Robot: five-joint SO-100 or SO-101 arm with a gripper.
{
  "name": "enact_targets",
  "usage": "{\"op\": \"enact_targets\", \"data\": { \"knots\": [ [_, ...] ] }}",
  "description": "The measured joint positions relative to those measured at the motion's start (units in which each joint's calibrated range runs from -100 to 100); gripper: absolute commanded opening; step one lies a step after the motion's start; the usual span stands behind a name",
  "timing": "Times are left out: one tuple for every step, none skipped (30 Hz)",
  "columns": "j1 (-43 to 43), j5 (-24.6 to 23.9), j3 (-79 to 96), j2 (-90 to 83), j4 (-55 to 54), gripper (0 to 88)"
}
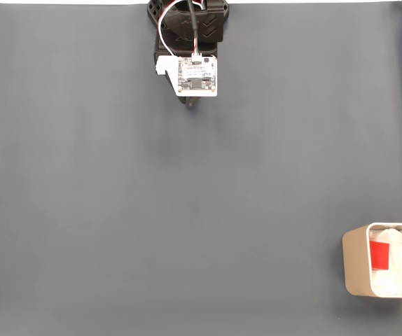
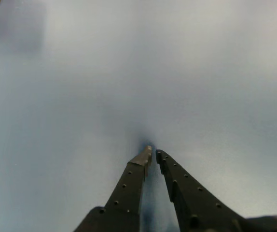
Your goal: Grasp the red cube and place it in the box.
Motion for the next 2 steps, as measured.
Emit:
{"op": "enact_targets", "data": {
  "knots": [
    [0.0, 0.0, 0.0, 0.0, 0.0, 0.0],
    [0.0, 0.0, 0.0, 0.0, 0.0, 0.0]
  ]
}}
